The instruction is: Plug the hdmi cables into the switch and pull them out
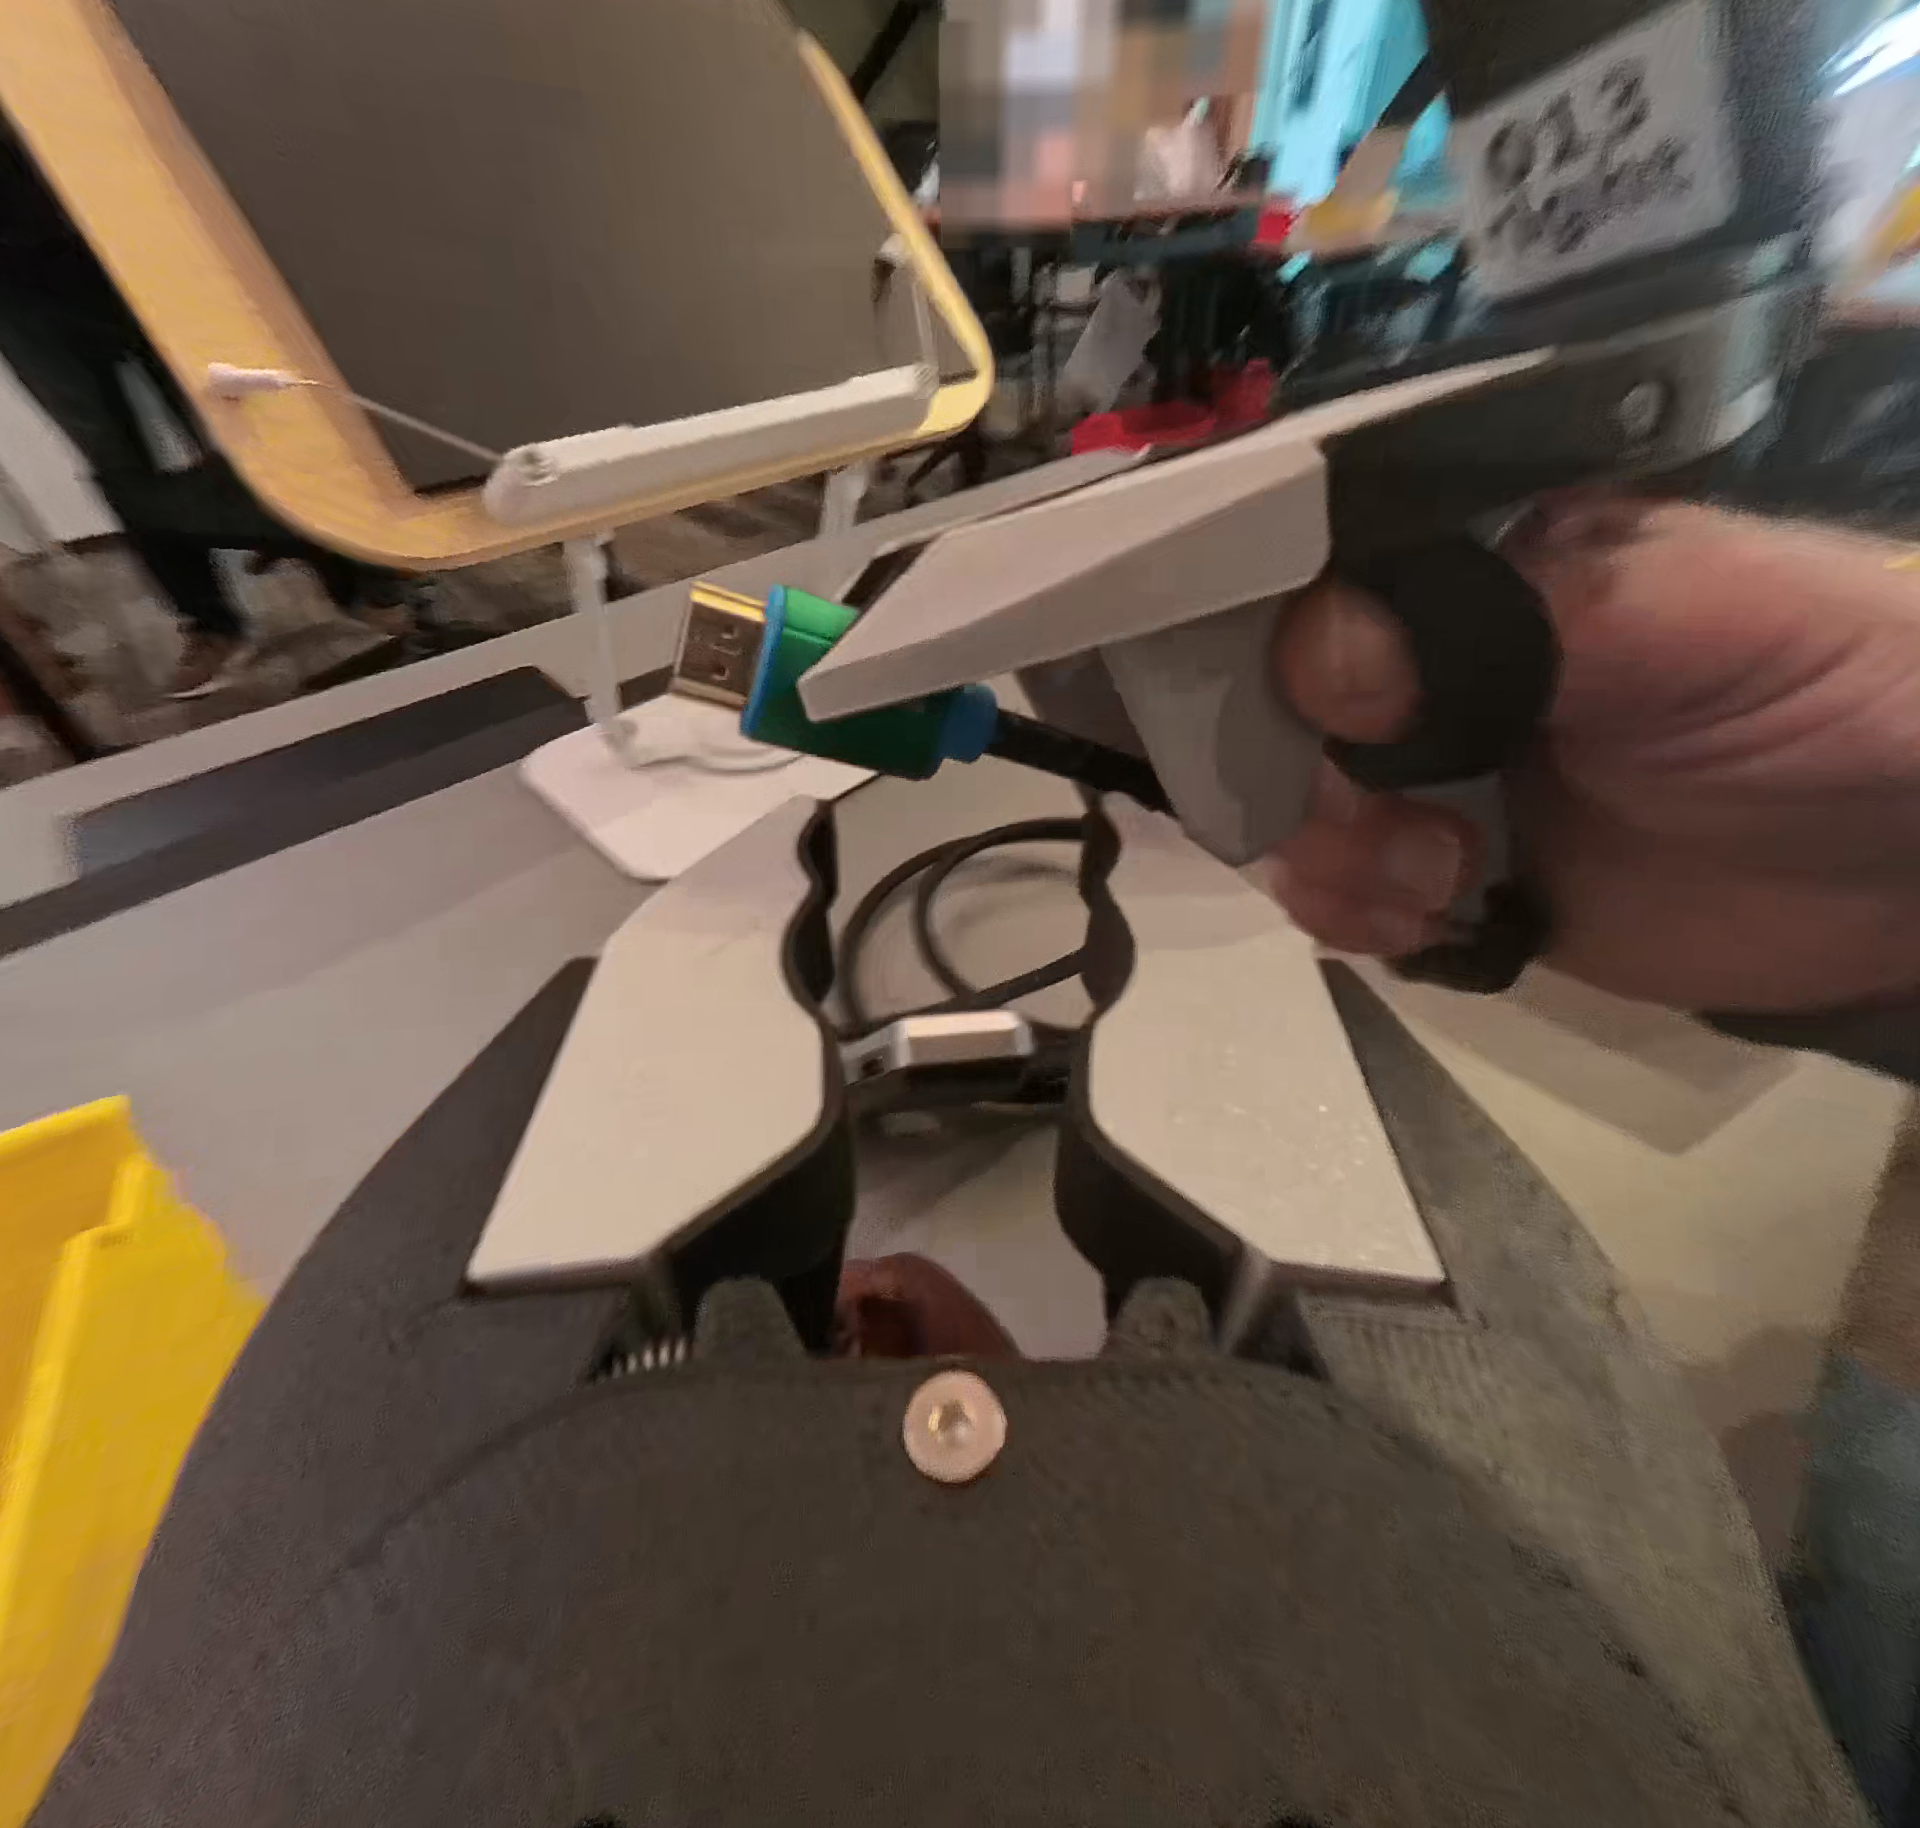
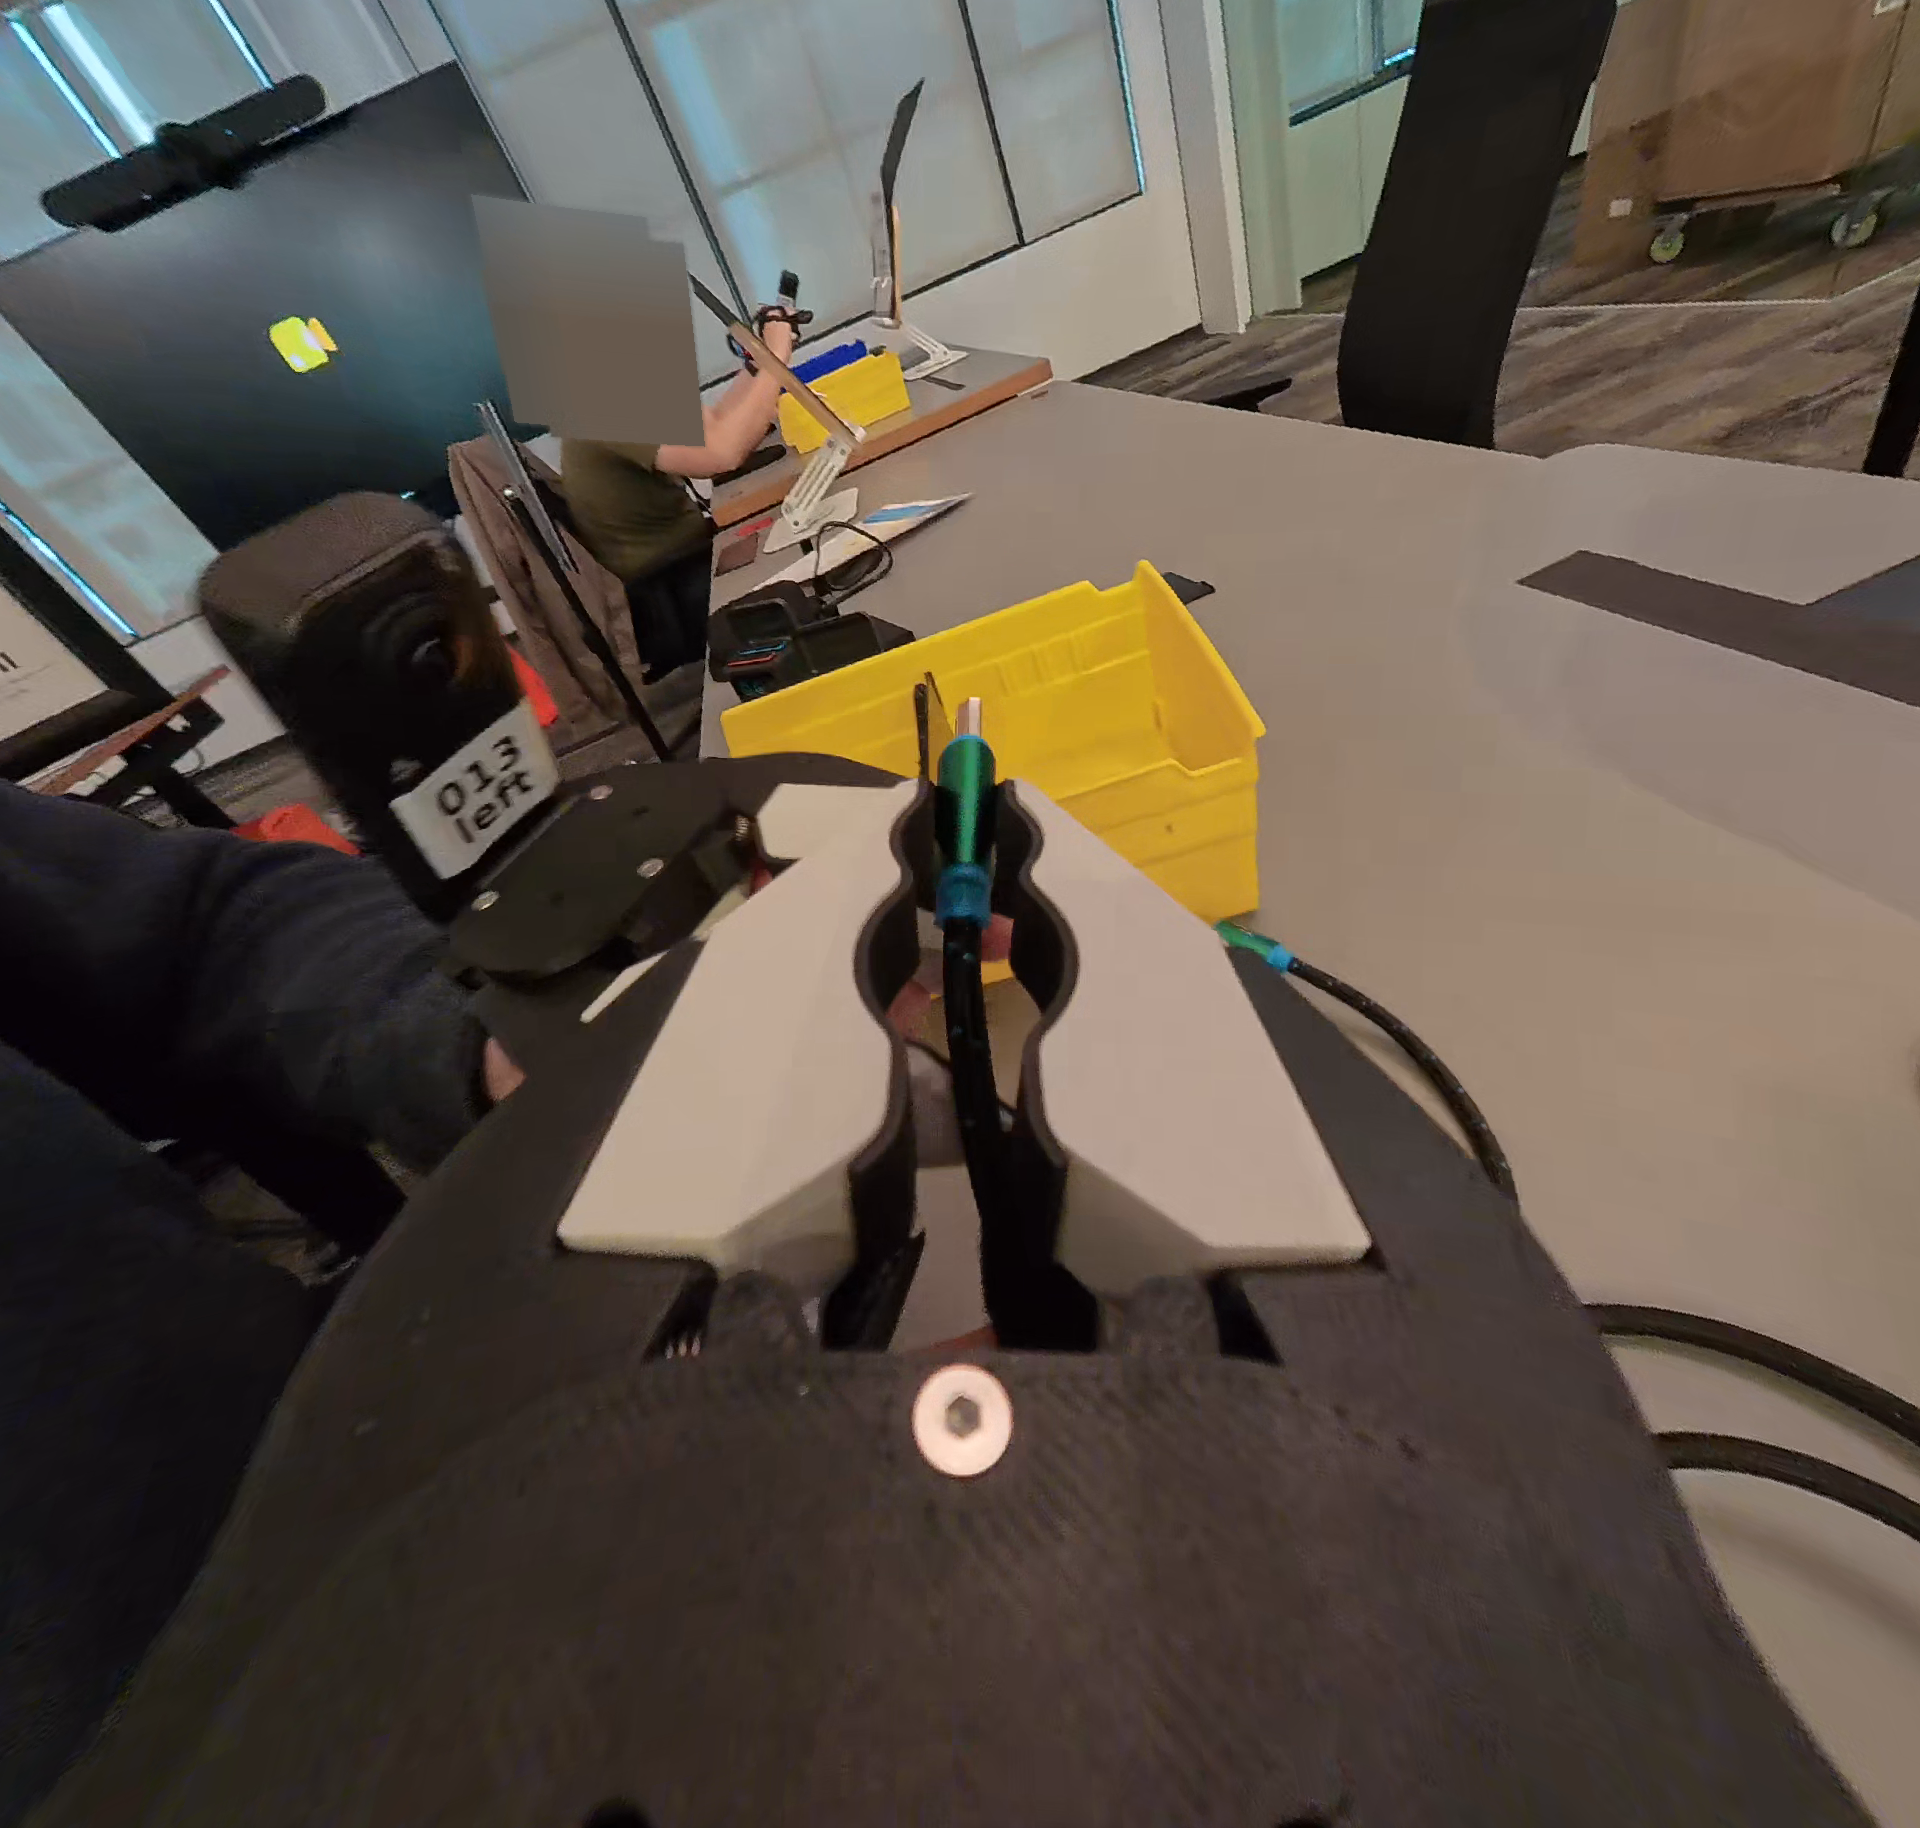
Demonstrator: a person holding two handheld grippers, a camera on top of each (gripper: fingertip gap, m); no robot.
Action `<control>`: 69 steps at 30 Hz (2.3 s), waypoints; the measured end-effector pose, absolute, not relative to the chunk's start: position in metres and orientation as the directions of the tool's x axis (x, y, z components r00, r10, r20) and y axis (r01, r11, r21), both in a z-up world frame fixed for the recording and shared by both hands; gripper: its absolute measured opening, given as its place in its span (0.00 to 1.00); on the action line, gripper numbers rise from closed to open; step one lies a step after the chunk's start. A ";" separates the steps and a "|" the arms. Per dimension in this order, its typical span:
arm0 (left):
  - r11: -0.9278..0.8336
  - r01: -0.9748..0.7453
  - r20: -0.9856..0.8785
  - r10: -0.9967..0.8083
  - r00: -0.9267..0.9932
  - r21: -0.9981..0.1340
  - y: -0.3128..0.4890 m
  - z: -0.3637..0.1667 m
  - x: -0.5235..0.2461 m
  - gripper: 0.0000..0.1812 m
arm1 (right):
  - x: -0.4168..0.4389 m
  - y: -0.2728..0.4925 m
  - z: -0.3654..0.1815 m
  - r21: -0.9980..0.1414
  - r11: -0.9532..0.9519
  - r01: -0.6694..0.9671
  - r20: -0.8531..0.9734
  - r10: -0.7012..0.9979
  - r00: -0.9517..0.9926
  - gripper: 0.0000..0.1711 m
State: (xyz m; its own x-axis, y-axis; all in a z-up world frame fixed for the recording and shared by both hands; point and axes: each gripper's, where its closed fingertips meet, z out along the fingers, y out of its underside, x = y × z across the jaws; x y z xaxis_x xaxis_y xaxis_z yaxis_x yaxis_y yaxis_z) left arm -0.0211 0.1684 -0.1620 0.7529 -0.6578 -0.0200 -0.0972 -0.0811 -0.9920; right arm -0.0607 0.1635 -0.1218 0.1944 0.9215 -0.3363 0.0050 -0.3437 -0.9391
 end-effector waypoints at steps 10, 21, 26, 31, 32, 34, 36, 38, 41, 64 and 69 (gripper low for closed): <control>-0.268 0.235 0.343 -0.853 0.393 -0.934 0.147 -0.141 -0.006 0.20 | -0.054 0.150 -0.109 -0.891 -0.452 -0.045 -0.454 0.890 0.044 0.05; -0.375 0.272 0.434 -0.876 0.208 -0.886 0.128 -0.136 0.007 0.03 | -0.044 0.139 -0.107 -0.890 -0.455 0.029 -0.456 0.890 -0.015 0.06; -0.389 0.141 0.409 -0.900 0.153 -0.910 0.122 -0.137 0.006 0.03 | -0.026 0.142 -0.098 -0.918 -0.394 0.042 -0.393 0.919 0.038 0.05; -0.356 -0.072 0.342 -0.927 0.153 -0.932 0.117 -0.136 -0.002 0.03 | -0.007 0.136 -0.095 -0.928 -0.370 0.046 -0.367 0.928 0.062 0.06; -0.336 -0.115 0.316 -0.934 0.166 -0.935 0.117 -0.137 -0.004 0.03 | -0.006 0.135 -0.096 -0.925 -0.378 0.042 -0.375 0.925 0.061 0.06; -0.321 -0.177 0.291 -0.940 0.178 -0.930 0.114 -0.139 -0.008 0.03 | -0.005 0.132 -0.101 -0.915 -0.403 0.038 -0.400 0.914 0.062 0.06; -0.315 -0.241 0.271 -0.942 0.200 -0.918 0.112 -0.145 -0.011 0.03 | -0.005 0.130 -0.107 -0.905 -0.424 0.042 -0.422 0.905 0.055 0.06; -0.322 -0.283 0.274 -0.942 0.197 -0.904 0.108 -0.151 -0.013 0.03 | -0.007 0.127 -0.113 -0.893 -0.447 0.049 -0.446 0.894 0.041 0.06; -0.330 -0.333 0.289 -0.942 0.169 -0.883 0.100 -0.161 -0.012 0.03 | -0.008 0.121 -0.124 -0.894 -0.430 0.123 -0.432 0.902 0.014 0.06; -0.355 -0.440 0.447 -0.886 -0.123 -0.825 0.045 -0.177 -0.011 0.03 | -0.002 0.065 -0.172 -0.644 0.507 0.573 0.121 0.807 -0.577 0.11; -0.339 -0.379 0.395 -0.916 -0.077 -0.861 0.055 -0.170 -0.015 0.03 | -0.006 0.071 -0.166 -0.727 0.378 0.573 0.072 0.872 -0.484 0.11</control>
State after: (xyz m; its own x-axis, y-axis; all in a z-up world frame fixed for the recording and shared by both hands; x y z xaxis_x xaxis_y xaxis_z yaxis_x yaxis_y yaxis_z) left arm -0.0153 0.0553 -0.1699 -0.0769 -0.9156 0.3946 -0.3792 -0.3392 -0.8609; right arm -0.0060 0.0706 -0.1658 -0.4842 0.8720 0.0717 0.5733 0.3781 -0.7269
